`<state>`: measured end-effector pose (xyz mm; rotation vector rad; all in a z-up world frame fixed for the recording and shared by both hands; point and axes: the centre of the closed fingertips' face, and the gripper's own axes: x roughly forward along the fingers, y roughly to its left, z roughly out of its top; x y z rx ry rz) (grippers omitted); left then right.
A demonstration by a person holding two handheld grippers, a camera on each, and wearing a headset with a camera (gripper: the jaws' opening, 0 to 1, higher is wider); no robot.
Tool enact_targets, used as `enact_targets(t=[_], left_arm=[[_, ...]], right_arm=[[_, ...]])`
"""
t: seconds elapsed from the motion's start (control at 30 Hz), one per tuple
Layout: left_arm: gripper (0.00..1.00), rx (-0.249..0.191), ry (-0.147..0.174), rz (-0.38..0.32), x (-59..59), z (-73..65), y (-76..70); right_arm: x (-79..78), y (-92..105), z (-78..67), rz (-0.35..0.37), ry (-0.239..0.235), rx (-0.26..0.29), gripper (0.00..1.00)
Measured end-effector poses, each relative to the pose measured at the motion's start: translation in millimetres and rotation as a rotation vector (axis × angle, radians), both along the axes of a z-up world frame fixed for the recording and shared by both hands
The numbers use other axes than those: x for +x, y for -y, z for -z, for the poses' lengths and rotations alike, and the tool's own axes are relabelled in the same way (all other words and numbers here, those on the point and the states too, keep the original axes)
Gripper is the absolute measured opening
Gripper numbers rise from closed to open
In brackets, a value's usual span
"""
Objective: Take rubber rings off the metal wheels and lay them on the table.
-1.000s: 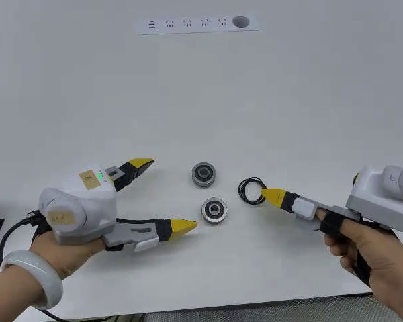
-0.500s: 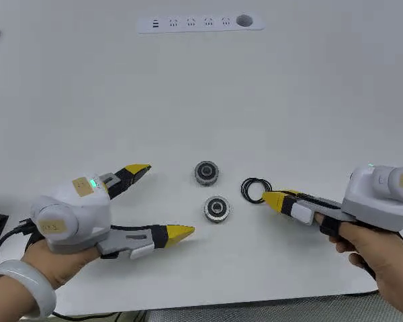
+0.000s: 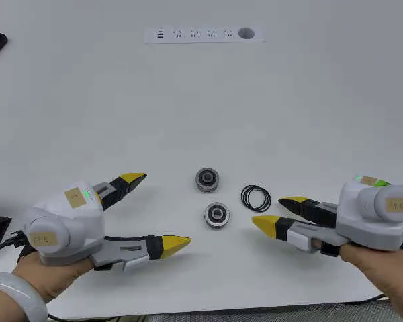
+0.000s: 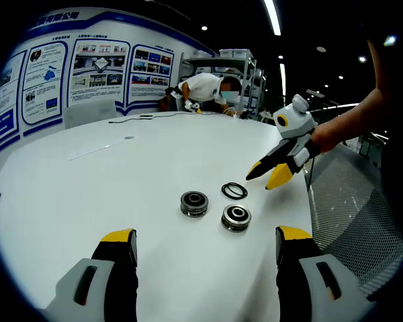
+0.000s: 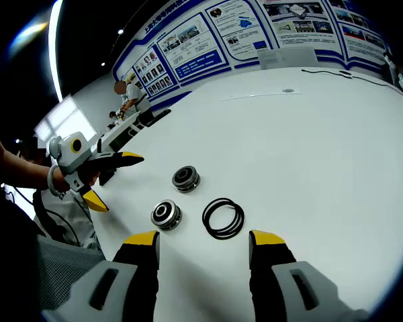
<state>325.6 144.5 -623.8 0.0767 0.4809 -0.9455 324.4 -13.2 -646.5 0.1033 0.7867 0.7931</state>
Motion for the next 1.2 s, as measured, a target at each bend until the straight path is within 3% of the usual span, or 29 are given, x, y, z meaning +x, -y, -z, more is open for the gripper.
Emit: enact_targets(t=[0.03,0.27,0.47,0.7,0.83,1.07,1.2], left_arm=[[0.88,-0.002,0.0,-0.001,-1.3,-1.2,-0.1],[0.89,-0.003,0.003,-0.003,-10.2,-5.8,-2.4],[0.92,-0.008,0.001,-0.009,-20.5,-9.0,-6.5],[0.94,-0.041,-0.011,-0.034,-31.2,-13.6,-10.7],[0.97,-0.057,-0.018,-0.035,-39.5,-17.4,-6.8],[1.0,-0.063,-0.026,-0.059,-48.9,-20.2,-8.6],[1.0,-0.067,-0.02,-0.07,-50.6,-18.8,-14.2]], right_arm=[[-1.6,-0.9,-0.8,-0.026,0.027,-0.017,0.6],[-12.5,-1.5,-2.5,-0.083,0.064,-0.074,0.67],[-16.3,-1.7,-13.6,-0.096,0.125,-0.071,0.75],[-26.3,7.3,-17.1,-0.081,0.151,-0.064,0.82],[-29.5,9.9,-23.9,-0.08,0.22,-0.048,0.91],[-39.1,15.7,-17.0,-0.092,0.213,-0.061,0.97],[-39.1,15.4,-19.2,-0.095,0.252,-0.058,0.99]])
